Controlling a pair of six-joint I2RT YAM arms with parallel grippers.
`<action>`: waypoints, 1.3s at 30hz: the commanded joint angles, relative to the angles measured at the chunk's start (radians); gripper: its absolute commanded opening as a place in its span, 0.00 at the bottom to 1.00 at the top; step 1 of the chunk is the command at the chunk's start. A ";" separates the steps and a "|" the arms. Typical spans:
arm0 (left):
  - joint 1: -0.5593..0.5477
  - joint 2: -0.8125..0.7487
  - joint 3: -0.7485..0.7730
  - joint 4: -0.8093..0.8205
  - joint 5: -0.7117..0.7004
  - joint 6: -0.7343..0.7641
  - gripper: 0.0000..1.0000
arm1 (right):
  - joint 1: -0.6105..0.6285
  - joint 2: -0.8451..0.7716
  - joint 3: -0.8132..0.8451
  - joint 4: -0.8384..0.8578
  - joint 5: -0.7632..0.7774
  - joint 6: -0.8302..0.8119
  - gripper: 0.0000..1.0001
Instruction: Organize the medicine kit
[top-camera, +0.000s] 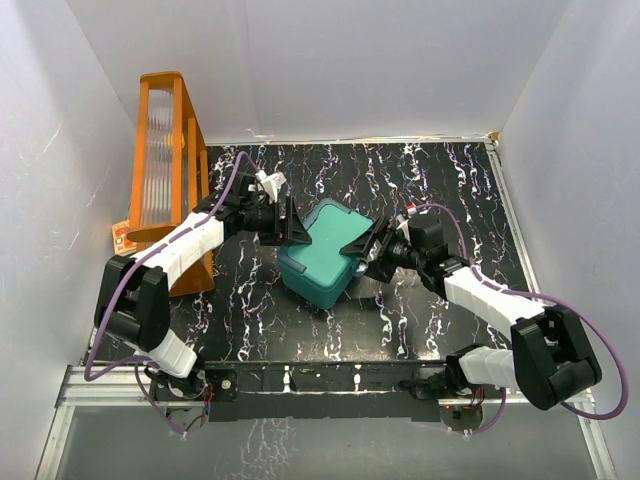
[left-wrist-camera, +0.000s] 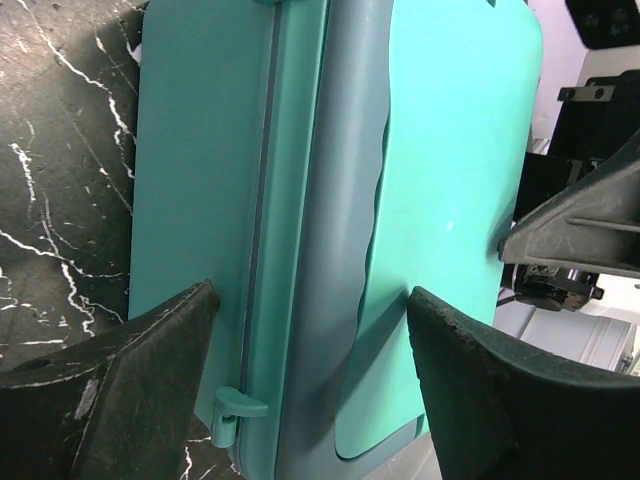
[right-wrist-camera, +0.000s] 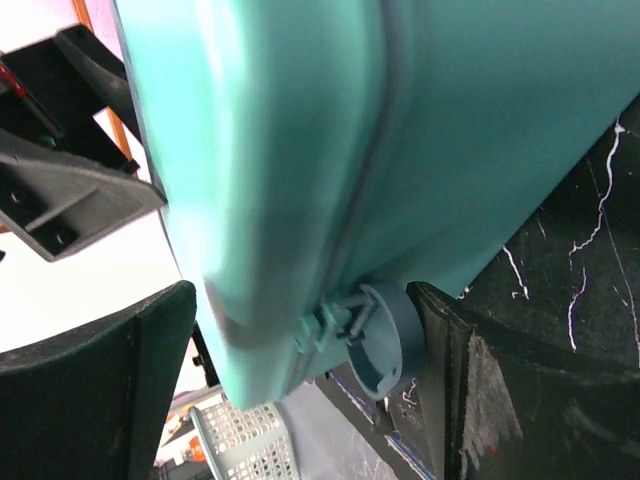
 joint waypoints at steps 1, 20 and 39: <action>-0.045 -0.005 -0.057 -0.052 -0.012 -0.002 0.73 | 0.008 -0.029 0.140 -0.099 0.103 -0.026 0.82; -0.063 -0.050 -0.123 0.004 -0.167 -0.042 0.73 | 0.017 0.031 0.427 -0.578 0.173 -0.165 0.66; -0.063 -0.055 -0.082 -0.043 -0.217 -0.026 0.76 | 0.009 -0.050 0.365 -0.503 0.229 -0.255 0.87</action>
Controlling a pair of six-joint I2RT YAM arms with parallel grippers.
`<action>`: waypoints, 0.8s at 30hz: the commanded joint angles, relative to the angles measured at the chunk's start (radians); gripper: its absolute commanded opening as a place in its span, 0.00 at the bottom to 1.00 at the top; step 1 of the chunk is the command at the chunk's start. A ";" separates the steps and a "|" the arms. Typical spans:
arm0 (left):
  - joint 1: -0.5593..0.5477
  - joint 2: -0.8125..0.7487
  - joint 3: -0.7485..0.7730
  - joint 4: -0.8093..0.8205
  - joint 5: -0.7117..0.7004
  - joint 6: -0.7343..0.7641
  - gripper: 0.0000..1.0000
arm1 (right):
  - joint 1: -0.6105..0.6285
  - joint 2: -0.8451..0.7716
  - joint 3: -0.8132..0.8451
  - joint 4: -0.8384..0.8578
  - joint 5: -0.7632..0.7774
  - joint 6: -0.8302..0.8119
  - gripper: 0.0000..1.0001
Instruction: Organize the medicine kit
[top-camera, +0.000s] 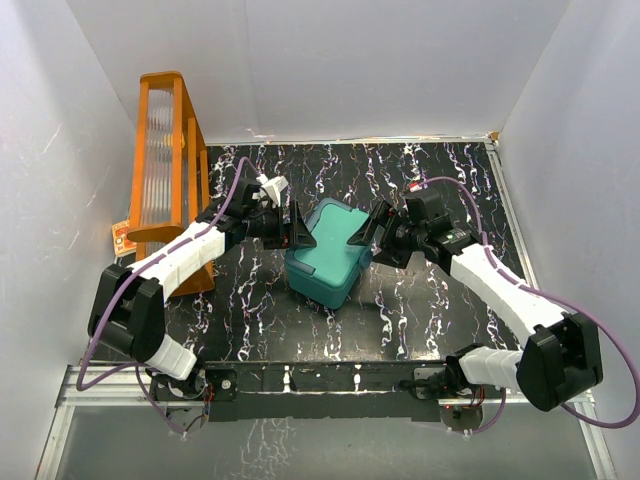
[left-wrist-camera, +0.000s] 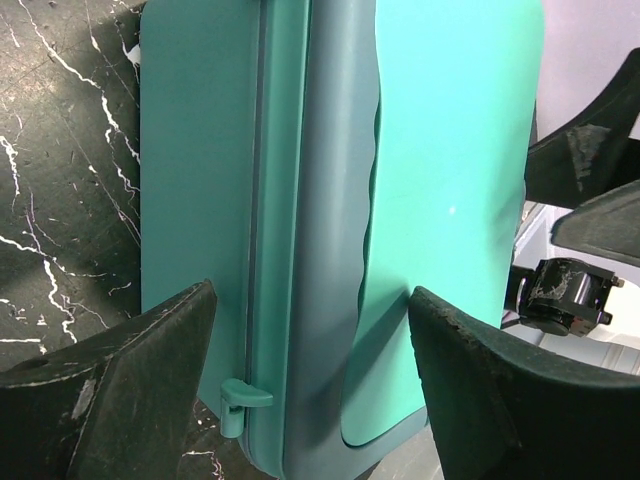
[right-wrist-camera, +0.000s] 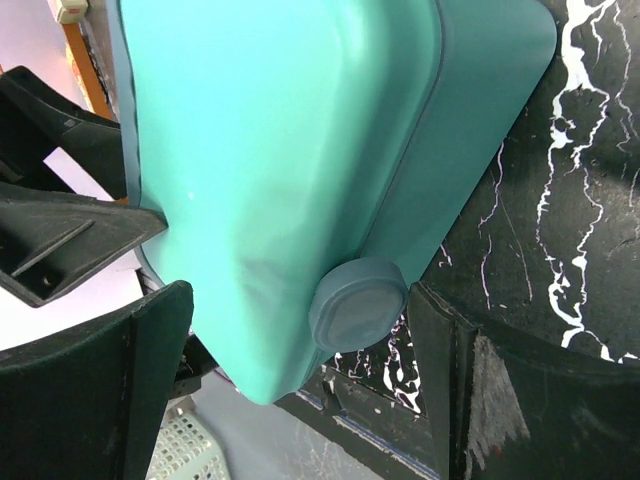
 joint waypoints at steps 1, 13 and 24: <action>-0.006 0.012 0.002 -0.146 -0.117 0.057 0.76 | -0.006 -0.060 0.015 0.064 0.049 -0.031 0.86; -0.006 0.014 0.012 -0.155 -0.136 0.064 0.76 | -0.005 -0.068 0.007 0.031 -0.006 0.012 0.78; -0.005 0.030 0.008 -0.147 -0.121 0.038 0.76 | -0.004 -0.018 -0.028 0.075 -0.092 0.040 0.73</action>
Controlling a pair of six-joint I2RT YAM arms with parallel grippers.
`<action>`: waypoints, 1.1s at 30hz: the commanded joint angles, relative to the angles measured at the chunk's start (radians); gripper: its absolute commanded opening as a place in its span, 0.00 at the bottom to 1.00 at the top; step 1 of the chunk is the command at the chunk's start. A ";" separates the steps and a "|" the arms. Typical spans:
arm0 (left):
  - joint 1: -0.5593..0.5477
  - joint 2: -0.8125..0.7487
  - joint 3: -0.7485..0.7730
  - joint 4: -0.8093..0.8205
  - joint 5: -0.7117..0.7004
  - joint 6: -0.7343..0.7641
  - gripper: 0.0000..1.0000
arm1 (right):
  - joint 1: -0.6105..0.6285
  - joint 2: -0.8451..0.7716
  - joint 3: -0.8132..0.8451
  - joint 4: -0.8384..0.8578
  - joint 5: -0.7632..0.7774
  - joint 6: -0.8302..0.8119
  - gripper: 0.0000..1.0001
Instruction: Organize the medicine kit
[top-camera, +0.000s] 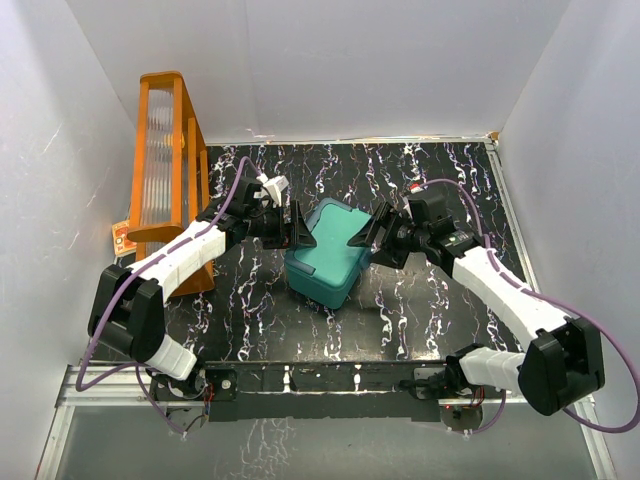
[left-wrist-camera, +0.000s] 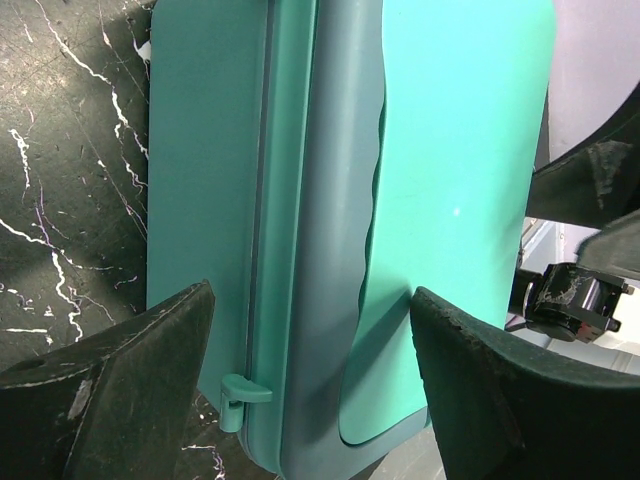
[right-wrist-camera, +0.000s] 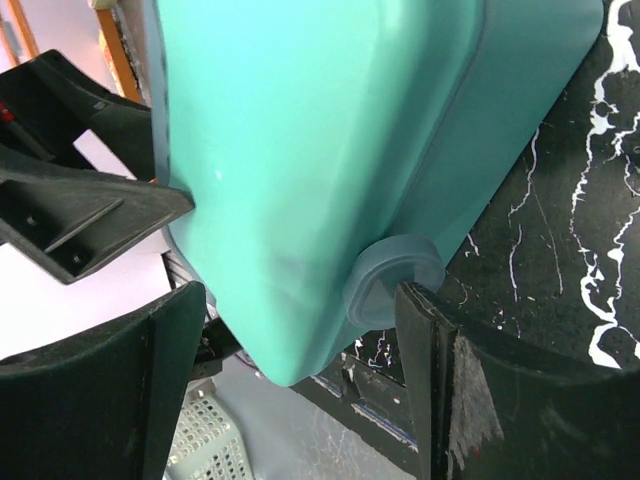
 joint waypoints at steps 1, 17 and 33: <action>-0.002 0.029 -0.019 -0.102 -0.084 0.034 0.76 | -0.002 0.025 -0.019 0.059 -0.041 0.018 0.73; -0.001 0.029 -0.065 -0.055 -0.022 0.015 0.70 | 0.000 0.064 -0.065 0.178 -0.063 0.026 0.73; -0.007 0.030 -0.143 0.018 0.049 -0.022 0.56 | -0.001 0.064 -0.165 0.416 -0.141 0.077 0.55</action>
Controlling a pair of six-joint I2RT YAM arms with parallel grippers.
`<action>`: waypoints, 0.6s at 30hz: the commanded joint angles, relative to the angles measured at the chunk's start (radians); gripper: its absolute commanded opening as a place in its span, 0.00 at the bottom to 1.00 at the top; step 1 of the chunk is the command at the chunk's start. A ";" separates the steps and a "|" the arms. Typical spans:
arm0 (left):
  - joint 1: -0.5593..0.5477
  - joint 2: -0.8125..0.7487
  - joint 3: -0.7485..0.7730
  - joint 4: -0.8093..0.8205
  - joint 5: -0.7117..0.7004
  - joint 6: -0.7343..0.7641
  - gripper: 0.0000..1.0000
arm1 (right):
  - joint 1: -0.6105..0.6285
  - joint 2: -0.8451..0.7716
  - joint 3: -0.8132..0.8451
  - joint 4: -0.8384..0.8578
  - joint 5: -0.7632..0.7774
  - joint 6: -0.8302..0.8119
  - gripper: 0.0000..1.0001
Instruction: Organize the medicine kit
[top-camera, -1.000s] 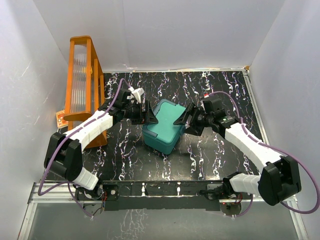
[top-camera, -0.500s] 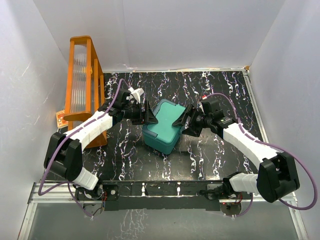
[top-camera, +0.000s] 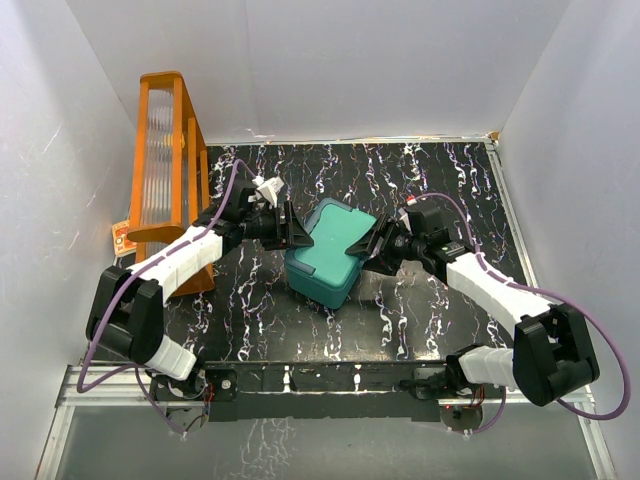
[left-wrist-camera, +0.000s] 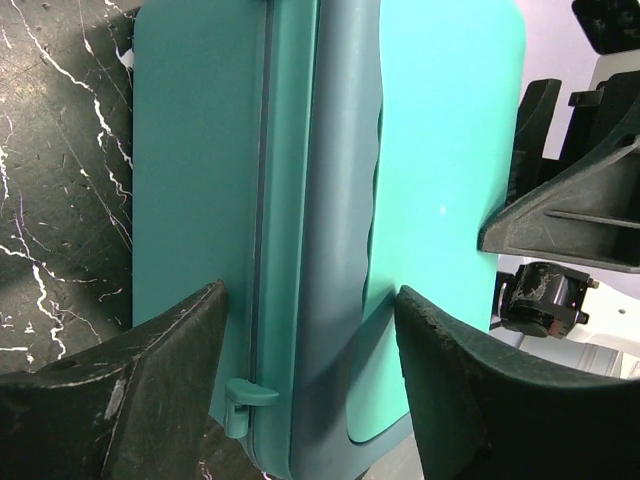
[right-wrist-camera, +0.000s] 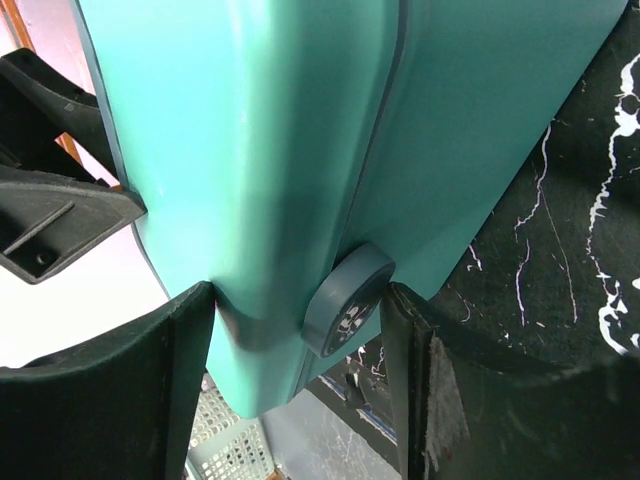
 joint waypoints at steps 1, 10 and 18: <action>-0.028 0.037 -0.071 -0.101 -0.034 0.029 0.56 | 0.020 0.007 -0.011 0.189 -0.035 0.016 0.55; -0.028 -0.002 0.021 -0.184 -0.217 0.021 0.72 | 0.020 -0.025 0.011 0.066 0.123 -0.065 0.74; -0.026 -0.003 0.249 -0.319 -0.307 0.076 0.98 | 0.015 -0.104 0.099 -0.056 0.305 -0.188 0.83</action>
